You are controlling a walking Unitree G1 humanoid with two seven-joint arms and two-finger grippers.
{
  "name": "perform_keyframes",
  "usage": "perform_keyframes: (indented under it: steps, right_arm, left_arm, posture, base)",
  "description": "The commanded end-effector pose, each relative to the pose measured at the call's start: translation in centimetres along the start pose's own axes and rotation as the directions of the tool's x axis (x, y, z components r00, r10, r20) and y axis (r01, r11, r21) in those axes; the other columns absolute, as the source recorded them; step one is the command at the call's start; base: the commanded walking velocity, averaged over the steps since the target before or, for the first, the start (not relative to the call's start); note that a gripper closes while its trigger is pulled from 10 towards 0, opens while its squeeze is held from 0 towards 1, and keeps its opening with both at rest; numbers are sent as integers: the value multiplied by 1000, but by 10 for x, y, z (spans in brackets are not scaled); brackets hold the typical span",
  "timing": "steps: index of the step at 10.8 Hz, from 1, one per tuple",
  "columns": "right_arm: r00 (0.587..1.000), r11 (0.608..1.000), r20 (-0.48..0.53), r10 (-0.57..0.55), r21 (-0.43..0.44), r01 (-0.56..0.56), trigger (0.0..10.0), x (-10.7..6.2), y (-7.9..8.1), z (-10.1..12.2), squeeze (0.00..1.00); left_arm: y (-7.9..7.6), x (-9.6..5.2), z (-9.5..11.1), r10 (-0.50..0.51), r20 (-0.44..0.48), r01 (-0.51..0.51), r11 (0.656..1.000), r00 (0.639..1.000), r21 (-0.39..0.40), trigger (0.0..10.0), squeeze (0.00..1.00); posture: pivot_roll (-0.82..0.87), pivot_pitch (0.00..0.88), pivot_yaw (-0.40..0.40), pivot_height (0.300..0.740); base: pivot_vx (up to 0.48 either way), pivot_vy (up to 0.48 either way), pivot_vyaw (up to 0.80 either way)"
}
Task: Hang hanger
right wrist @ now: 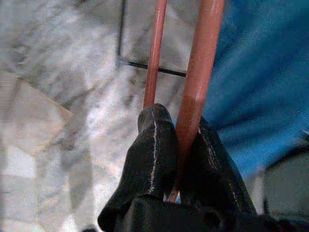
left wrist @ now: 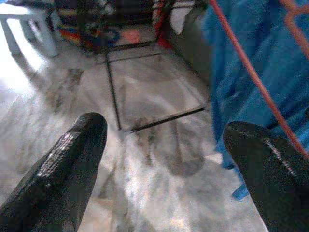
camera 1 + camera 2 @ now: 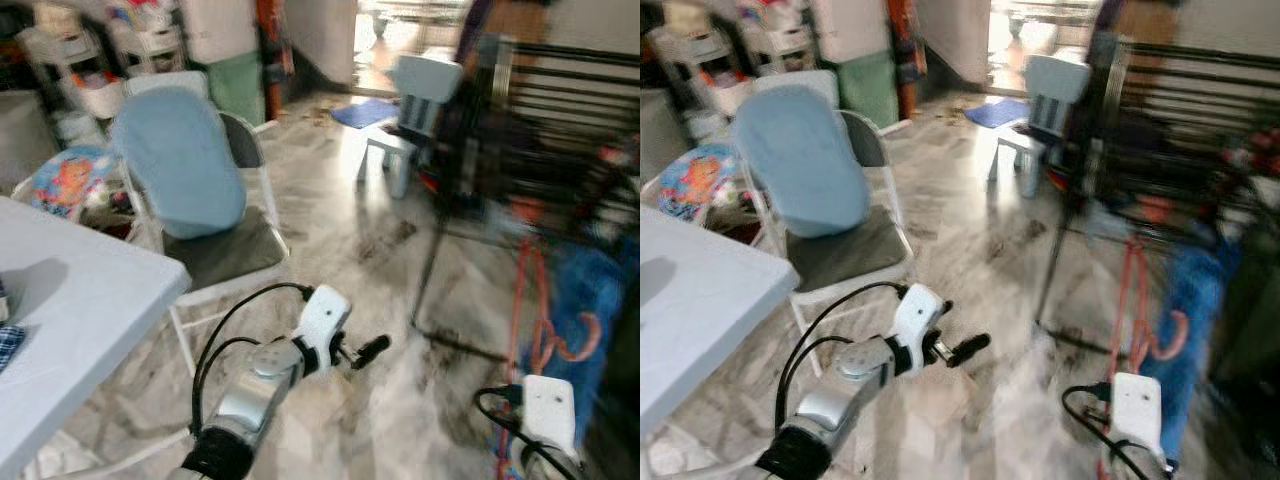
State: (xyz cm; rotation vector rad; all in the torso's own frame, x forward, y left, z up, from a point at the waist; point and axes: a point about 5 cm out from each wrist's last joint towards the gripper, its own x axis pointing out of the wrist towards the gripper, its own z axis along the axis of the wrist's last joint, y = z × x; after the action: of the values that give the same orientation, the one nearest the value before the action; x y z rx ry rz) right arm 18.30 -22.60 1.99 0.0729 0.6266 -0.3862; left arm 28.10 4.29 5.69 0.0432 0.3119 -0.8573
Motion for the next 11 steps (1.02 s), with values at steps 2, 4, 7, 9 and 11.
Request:
perform_keyframes:
  steps: [2, 4, 7, 9, 11]
  right_arm:
    - [1000, 1000, -2, 17, -14, -17, 10000, 3, 1, 6, 0]
    - [1000, 1000, 0, 5, -15, -5, 10000, 5, -1, 7, 0]
    - [1000, 1000, 14, 11, -26, -11, 10000, 8, 1, 14, 0]
    - [999, 998, 13, 36, -45, -36, 10000, 9, 6, 16, 0]
    - [998, 997, 39, 48, -65, -46, 10000, 14, 10, 25, 0]
  left_arm:
    - [1, 1, 4, 4, 18, -3, 1000, 1000, -29, 10000, 0]
    - [-1, 2, 5, -5, 29, 5, 1000, 1000, -23, 10000, 0]
    - [-1, 3, 3, -7, 13, 7, 1000, 1000, -19, 10000, 0]
    - [-1, 3, 2, -10, 9, 10, 1000, 1000, -15, 10000, 0]
    - [-2, 3, 2, -13, 4, 13, 1000, 1000, -10, 10000, 0]
  posture:
    - [-41, 0, -21, 740]
    - [-42, 0, -22, 740]
    - [-37, 0, -26, 740]
    - [-36, 0, -26, 740]
    - [-41, 0, -17, 740]
  base:
    - [437, 122, 0]
    - [174, 135, 0]
    - [0, 0, 0]
    - [0, 0, 0]
    - [0, 0, 0]
